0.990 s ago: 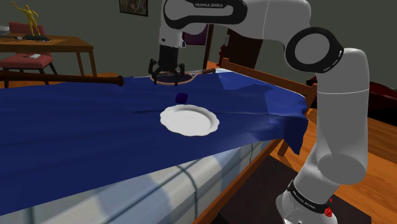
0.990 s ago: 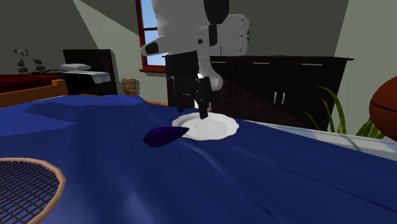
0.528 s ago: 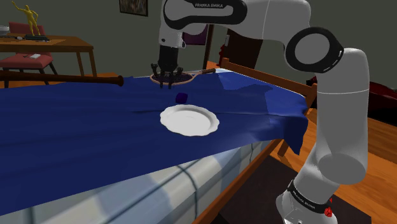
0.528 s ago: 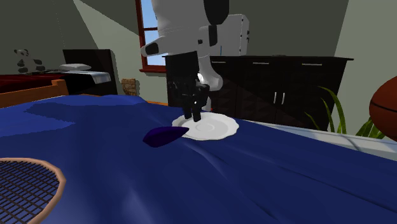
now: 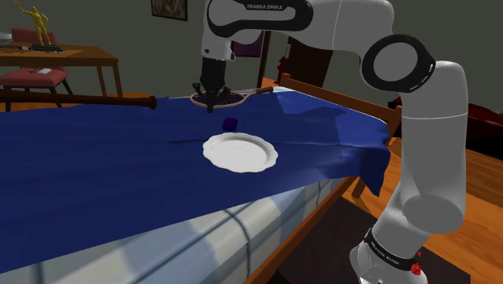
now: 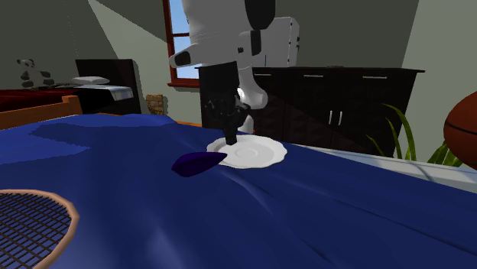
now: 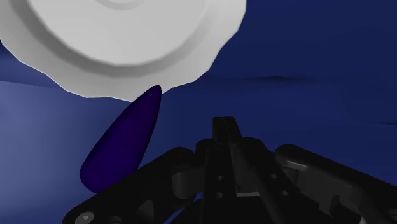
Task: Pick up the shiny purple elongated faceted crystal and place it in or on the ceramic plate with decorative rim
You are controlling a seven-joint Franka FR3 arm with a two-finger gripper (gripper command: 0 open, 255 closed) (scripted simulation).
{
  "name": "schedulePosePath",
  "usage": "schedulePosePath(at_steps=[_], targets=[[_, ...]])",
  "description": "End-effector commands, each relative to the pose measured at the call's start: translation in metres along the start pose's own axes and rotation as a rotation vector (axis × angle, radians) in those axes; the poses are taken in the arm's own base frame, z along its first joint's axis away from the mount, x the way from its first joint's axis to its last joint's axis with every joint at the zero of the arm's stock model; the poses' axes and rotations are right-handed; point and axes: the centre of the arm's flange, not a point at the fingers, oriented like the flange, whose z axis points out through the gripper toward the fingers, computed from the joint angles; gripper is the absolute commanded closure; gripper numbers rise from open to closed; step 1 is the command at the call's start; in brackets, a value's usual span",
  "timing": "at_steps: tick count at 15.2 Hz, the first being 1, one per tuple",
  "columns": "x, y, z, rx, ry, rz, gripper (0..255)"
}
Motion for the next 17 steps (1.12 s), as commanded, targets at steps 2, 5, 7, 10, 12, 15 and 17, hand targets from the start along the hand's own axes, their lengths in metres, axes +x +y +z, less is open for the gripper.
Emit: schedulePosePath(at_steps=[2,5,7,10,12,15,17], targets=[[0.005,0.010,0.005,-0.004,0.010,0.053,0],[0.016,0.041,0.020,-0.015,0.039,0.212,0],[0.021,0.063,0.029,-0.023,0.058,0.319,0],[0.024,0.084,0.043,-0.030,0.076,0.419,0],[0.025,0.084,0.053,-0.030,0.076,0.419,0],[0.026,0.085,0.069,-0.030,0.076,0.419,0],[0.026,0.085,0.077,-0.030,0.076,0.419,0]])
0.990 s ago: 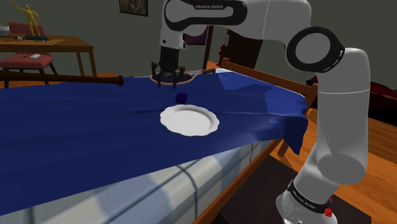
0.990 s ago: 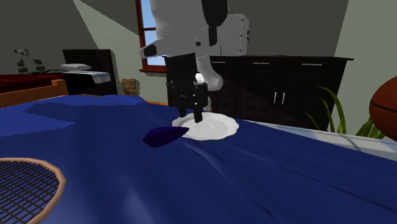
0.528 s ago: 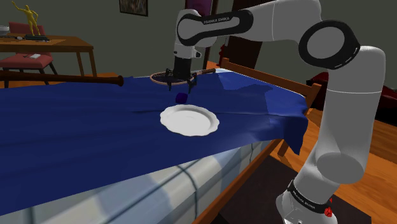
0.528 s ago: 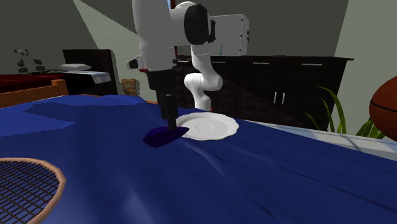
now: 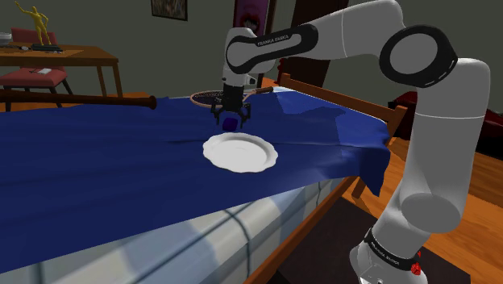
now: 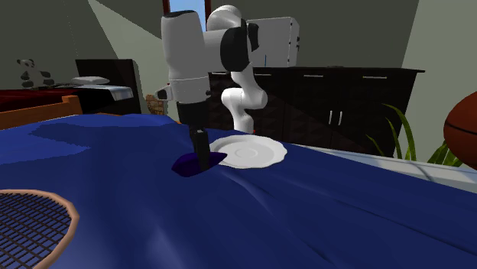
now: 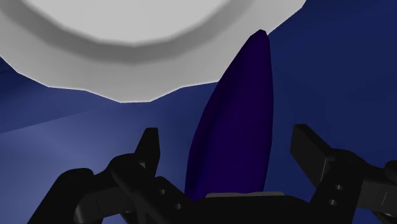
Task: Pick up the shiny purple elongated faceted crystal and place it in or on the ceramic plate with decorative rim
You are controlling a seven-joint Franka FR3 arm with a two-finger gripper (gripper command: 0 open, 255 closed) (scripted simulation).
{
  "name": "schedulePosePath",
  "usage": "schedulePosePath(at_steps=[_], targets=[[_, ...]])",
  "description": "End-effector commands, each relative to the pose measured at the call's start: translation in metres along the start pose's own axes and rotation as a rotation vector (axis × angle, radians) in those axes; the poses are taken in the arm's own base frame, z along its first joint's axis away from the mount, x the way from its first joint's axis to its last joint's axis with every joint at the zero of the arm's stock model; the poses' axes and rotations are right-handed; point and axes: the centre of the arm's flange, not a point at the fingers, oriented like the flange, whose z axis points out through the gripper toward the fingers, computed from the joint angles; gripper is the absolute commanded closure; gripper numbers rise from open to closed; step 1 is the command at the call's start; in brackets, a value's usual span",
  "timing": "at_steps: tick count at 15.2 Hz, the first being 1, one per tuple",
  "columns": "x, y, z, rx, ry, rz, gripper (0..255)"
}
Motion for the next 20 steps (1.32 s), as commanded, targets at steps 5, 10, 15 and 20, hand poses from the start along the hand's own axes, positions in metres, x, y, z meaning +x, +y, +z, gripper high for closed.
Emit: schedulePosePath(at_steps=[5,10,15,20], targets=[[0.000,-0.001,0.004,0.000,0.000,0.000,0],[0.000,-0.001,0.004,0.000,0.000,0.000,255],[0.000,-0.001,0.004,0.000,0.000,0.000,255],[-0.001,-0.001,-0.006,0.000,0.000,0.000,255]])
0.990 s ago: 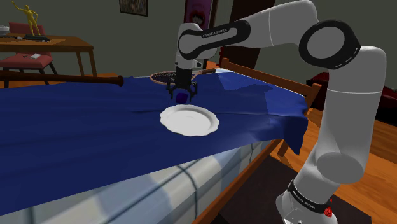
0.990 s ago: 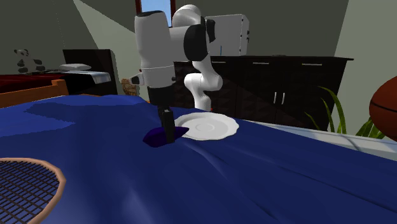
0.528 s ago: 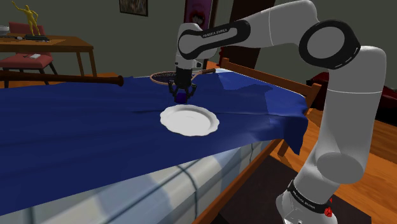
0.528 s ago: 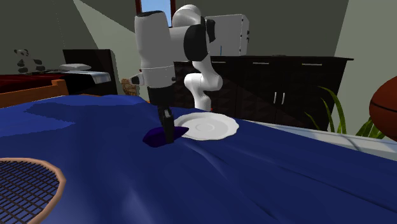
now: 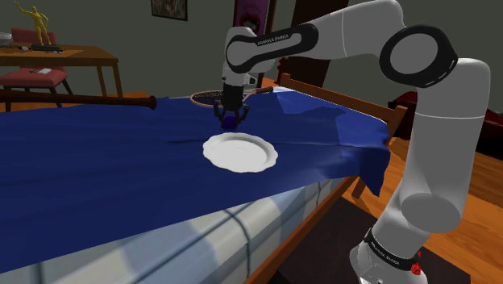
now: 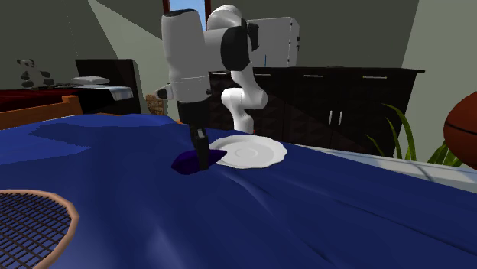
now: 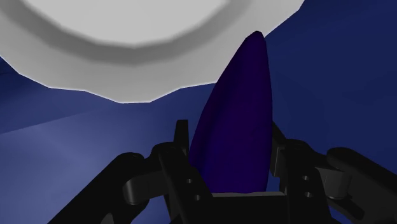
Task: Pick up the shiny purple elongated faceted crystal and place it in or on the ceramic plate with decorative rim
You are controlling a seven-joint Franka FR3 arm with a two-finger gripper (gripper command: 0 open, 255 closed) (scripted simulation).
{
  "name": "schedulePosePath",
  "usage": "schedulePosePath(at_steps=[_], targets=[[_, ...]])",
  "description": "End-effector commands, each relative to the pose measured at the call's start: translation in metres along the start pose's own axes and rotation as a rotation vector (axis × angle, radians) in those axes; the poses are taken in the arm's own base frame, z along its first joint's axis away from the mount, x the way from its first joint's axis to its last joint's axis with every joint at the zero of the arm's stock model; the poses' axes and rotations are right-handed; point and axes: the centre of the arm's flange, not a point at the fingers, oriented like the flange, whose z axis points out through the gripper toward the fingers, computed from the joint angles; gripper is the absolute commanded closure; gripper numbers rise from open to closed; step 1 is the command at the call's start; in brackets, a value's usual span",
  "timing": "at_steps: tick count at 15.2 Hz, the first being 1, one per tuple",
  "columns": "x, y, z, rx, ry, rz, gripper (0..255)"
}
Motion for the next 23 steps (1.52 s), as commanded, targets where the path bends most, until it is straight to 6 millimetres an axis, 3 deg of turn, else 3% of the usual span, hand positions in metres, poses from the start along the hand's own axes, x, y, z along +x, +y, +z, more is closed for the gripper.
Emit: schedulePosePath(at_steps=[1,16,23], targets=[[0.000,0.000,-0.009,0.000,0.000,0.000,255],[-0.006,-0.001,-0.083,0.000,0.000,0.000,255],[-0.091,0.034,-0.077,0.000,0.000,0.000,255]])
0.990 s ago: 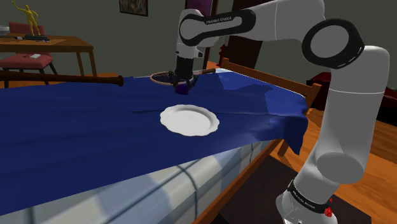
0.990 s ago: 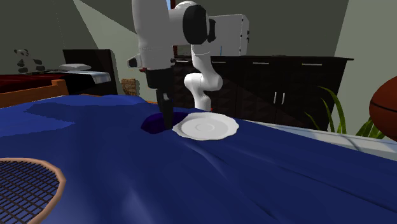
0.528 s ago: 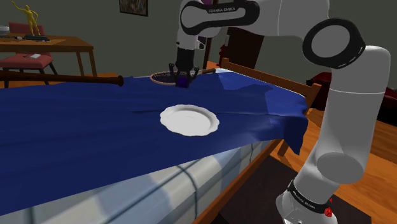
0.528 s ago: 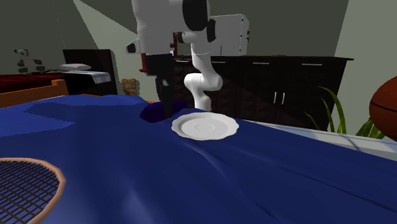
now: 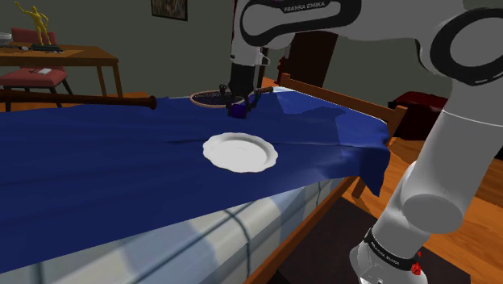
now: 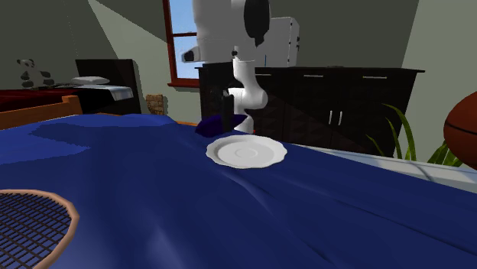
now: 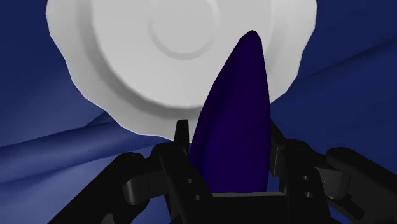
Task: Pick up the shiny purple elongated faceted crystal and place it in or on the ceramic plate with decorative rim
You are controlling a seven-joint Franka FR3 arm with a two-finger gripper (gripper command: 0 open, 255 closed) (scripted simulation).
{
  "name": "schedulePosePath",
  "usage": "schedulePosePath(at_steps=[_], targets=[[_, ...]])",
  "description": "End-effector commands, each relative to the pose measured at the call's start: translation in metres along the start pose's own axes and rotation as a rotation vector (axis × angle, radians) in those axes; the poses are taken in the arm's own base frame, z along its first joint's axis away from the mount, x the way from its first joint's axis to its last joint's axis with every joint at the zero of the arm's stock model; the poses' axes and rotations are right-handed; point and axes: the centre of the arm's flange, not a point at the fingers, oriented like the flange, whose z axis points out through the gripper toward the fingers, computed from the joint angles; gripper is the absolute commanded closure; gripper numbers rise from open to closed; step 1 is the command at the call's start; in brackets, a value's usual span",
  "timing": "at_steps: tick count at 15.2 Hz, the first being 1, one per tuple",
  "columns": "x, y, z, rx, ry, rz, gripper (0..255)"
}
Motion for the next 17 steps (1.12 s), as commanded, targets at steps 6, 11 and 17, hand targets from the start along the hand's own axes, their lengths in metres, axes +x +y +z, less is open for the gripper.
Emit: schedulePosePath(at_steps=[6,11,17], targets=[[-0.087,0.032,0.005,0.000,0.000,0.001,255],[-0.085,0.032,0.031,0.000,0.000,0.001,255],[-0.083,0.033,0.062,0.000,0.000,0.001,255]])
